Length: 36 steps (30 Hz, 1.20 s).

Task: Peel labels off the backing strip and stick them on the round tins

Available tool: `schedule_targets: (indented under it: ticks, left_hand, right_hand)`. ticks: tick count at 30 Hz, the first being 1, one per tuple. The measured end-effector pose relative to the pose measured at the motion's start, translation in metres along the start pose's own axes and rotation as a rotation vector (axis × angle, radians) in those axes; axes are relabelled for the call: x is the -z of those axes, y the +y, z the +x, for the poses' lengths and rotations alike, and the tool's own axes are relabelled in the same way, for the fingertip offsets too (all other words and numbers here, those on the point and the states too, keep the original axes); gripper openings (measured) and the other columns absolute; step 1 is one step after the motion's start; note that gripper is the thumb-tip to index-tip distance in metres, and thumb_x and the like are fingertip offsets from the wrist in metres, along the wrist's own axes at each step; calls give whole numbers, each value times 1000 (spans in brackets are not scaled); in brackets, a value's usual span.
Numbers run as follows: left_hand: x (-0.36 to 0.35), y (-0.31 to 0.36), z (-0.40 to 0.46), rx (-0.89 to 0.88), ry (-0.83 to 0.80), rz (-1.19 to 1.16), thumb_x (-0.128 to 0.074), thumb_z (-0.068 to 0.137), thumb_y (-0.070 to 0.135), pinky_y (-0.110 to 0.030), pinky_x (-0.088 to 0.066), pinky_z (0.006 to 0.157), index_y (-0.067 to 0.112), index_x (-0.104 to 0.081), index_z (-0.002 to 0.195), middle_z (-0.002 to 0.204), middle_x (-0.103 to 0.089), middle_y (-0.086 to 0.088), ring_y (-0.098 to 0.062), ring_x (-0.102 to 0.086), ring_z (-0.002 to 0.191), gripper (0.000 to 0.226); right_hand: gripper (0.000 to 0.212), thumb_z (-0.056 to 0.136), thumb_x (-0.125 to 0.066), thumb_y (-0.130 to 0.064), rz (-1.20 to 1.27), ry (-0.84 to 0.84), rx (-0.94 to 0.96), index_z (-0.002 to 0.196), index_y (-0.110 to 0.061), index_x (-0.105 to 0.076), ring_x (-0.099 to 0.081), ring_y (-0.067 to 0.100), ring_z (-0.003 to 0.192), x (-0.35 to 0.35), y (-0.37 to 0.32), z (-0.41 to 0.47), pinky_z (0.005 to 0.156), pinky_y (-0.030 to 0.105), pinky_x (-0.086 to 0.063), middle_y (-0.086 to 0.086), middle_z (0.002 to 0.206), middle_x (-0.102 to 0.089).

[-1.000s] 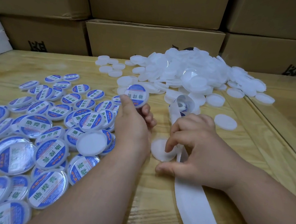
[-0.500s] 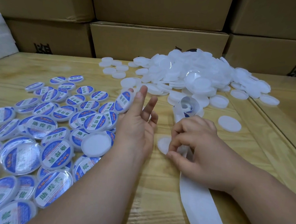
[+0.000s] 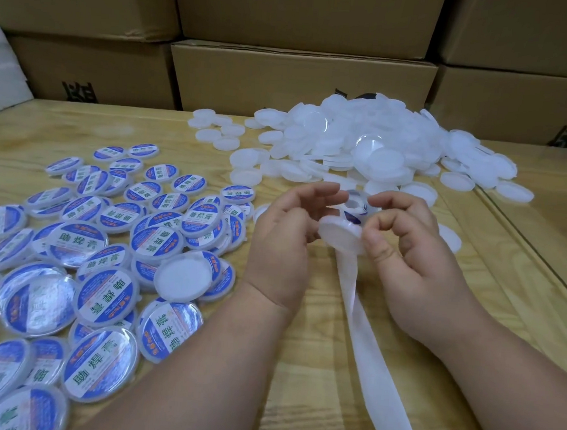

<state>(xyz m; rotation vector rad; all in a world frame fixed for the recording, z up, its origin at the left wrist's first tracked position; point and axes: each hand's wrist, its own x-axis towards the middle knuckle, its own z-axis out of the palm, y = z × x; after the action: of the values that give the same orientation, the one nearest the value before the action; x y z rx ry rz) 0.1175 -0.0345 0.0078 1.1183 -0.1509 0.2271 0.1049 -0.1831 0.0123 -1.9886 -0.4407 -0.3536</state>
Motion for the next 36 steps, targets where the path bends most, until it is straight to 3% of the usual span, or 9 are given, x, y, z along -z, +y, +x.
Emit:
schedule_targets:
  ticks: [5,9,13,16,22,25,28,32,36]
  left_hand:
    - [-6,-6,-2,-88,10,268,-69,83,2,-14,-52,66,26,-74,94,88,-75,6,-2,-69,77,28]
    - [-1,-5,2,-125,126,299,-75,90,9,-15,-52,73,26,-72,97,92,-76,9,-4,-70,86,19]
    - [3,-2,7,-72,274,196,-73,93,18,-17,-55,78,26,-69,105,87,-75,17,2,-70,87,16]
    - [4,0,6,-23,336,156,-73,93,24,-24,-58,86,25,-69,104,88,-76,12,-1,-71,87,11]
    - [5,2,8,51,350,47,-67,78,26,-36,-51,81,27,-63,59,81,-70,11,-12,-64,81,19]
    - [6,-1,8,89,302,-2,-55,87,10,-32,-57,74,18,-56,72,105,-76,7,-17,-75,96,17]
    - [4,-2,6,33,292,177,-49,90,8,-27,-49,66,19,-48,87,88,-75,13,-9,-74,80,12]
    - [0,-3,3,35,203,297,-49,89,6,-16,-48,59,40,-56,110,99,-73,21,-2,-70,78,41]
    - [-2,-3,-1,84,73,395,-53,82,10,-15,-53,69,45,-66,104,111,-70,22,1,-69,98,44]
  right_hand:
    - [13,93,-53,-30,172,128,-37,90,-22,-63,-54,3,114,0,3,4,96,14,-40,-5,120,-57]
    - [8,98,-63,-28,212,251,-150,92,-24,-60,-55,3,74,2,8,6,70,17,-47,-20,80,-61]
    - [33,86,-71,-50,-5,66,-233,76,-20,-64,-47,1,54,1,8,2,52,13,-39,-15,60,-55]
    - [43,75,-70,-62,-165,-110,-240,71,-20,-64,-52,1,57,-5,2,-2,55,14,-41,-15,63,-58]
    - [26,70,-54,-35,-171,-283,-276,64,-10,-48,-46,8,60,1,-3,-1,59,27,-37,-4,71,-49]
    - [22,66,-46,-27,-65,-315,-277,62,-12,-30,-34,14,60,3,-8,-1,59,37,-28,-3,68,-35]
    - [21,65,-45,-24,-9,-328,-284,60,-13,-28,-34,17,64,4,-8,0,62,40,-26,-2,71,-34]
    - [25,69,-50,-29,-53,-284,-251,63,-5,-46,-47,18,67,2,-1,1,64,37,-38,-1,73,-48]
    - [30,86,-63,-49,-68,-180,-227,78,-20,-63,-50,7,63,-1,3,1,58,20,-40,-12,70,-56]
